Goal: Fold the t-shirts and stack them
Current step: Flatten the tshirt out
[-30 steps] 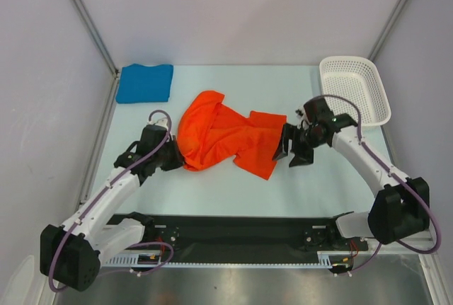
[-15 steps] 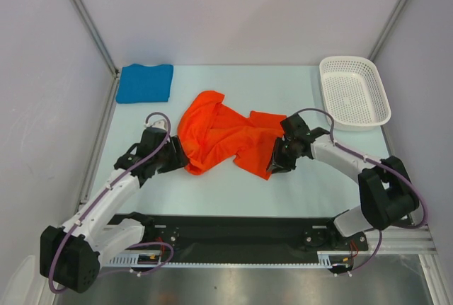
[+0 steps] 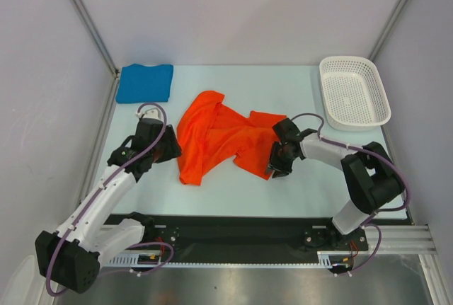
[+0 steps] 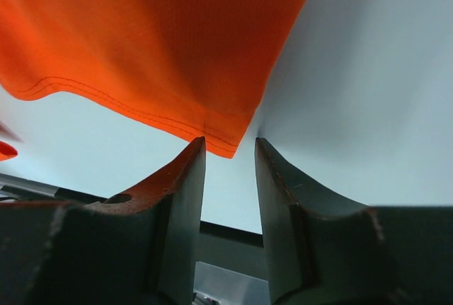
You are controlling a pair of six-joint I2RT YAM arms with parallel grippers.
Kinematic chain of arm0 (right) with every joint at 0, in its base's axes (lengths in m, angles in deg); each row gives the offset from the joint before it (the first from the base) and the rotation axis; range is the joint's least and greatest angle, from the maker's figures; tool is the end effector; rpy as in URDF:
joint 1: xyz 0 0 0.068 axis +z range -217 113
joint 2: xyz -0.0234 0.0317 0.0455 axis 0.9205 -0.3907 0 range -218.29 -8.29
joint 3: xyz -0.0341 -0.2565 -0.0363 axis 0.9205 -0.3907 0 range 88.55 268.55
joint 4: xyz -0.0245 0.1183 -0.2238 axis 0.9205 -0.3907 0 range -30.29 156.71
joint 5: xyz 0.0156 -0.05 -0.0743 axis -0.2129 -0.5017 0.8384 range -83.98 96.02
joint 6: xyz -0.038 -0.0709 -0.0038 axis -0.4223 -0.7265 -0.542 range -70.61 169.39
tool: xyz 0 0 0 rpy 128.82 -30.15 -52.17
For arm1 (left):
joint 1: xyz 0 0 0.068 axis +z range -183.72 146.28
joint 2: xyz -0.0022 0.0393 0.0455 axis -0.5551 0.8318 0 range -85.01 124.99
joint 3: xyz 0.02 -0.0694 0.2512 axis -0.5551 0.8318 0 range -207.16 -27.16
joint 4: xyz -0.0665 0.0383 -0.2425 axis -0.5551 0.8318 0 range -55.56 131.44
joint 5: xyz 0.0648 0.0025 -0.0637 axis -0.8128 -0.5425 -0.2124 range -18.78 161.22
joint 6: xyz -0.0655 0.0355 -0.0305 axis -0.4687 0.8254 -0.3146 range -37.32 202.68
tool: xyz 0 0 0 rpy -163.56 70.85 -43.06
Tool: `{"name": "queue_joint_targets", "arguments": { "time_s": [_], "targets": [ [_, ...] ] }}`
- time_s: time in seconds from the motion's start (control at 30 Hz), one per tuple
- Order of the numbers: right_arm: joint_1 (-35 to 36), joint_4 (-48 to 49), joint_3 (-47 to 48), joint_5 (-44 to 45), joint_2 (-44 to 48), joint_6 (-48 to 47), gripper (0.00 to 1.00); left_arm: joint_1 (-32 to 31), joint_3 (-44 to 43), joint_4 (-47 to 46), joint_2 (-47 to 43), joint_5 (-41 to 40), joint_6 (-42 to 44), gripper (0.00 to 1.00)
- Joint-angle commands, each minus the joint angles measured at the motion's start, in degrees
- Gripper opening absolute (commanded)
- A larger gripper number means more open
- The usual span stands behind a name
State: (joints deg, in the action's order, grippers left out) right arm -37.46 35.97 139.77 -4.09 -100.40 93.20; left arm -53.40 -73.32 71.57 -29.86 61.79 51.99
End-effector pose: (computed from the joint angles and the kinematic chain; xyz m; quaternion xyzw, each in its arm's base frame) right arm 0.2490 0.1551 0.1201 0.1081 0.9775 0.1647 0.0755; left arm 0.2097 -0.0630 0.2398 -0.1193 0.9173 -0.0894 0.3693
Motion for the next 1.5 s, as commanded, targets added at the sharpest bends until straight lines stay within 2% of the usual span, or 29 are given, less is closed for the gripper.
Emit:
{"name": "queue_joint_targets", "arguments": {
  "time_s": [0.0, 0.17, 0.27, 0.33, 0.37, 0.47, 0.67, 0.7, 0.73, 0.83, 0.97, 1.03, 1.47],
  "targets": [
    [1.0, 1.6, 0.3, 0.1, -1.7, 1.7, 0.39, 0.3, -1.6, -0.3, -0.1, -0.6, 2.4, 0.63],
    [1.5, 1.2, -0.4, 0.4, -2.0, 2.3, 0.37, 0.2, -2.2, -2.2, 6.3, 5.2, 4.2, 0.5],
    [1.7, 1.5, -0.9, 0.4, -1.8, 2.7, 0.36, -1.7, -2.2, -0.5, 10.1, 4.3, 3.0, 0.46],
    [1.7, 1.9, -1.1, -0.1, -2.1, 2.9, 0.35, -4.8, -1.7, 0.6, 11.9, 1.3, 1.2, 0.43],
    [1.8, 1.9, -1.2, -0.1, -2.2, 3.1, 0.35, -9.9, -1.6, 1.0, 12.3, -0.7, 0.6, 0.43],
    [1.8, 2.4, -1.5, -0.1, -2.6, 3.4, 0.34, -20.0, -3.7, 5.0, 14.4, -9.1, -2.6, 0.44],
    [1.7, 4.1, -2.4, -0.4, -3.2, 3.7, 0.29, -27.5, -6.8, 9.0, 19.3, -15.5, -1.5, 0.43],
    [1.6, 4.3, -2.7, -0.4, -3.2, 4.1, 0.25, -27.9, -6.7, 8.8, 20.1, -15.3, -1.5, 0.42],
    [1.5, 4.9, -3.1, -0.5, -3.1, 4.1, 0.24, -28.0, -6.5, 8.4, 21.1, -14.7, -1.4, 0.37],
    [1.2, 5.6, -3.5, -1.0, -3.2, 4.7, 0.23, -28.6, -6.1, 5.5, 24.6, -11.6, -0.2, 0.36],
    [1.0, 5.9, -3.4, -1.1, -2.8, 4.6, 0.2, -29.4, -7.1, 5.4, 30.0, -11.6, 0.3, 0.38],
    [0.8, 6.0, -3.4, -1.1, -2.5, 4.5, 0.17, -29.7, -7.5, 5.8, 31.1, -11.9, 0.0, 0.39],
    [-0.5, 6.4, -5.2, -2.2, -0.9, 3.6, 0.11, -29.9, -6.6, 2.7, 35.7, -10.8, 0.1, 0.41]
  ]
}}
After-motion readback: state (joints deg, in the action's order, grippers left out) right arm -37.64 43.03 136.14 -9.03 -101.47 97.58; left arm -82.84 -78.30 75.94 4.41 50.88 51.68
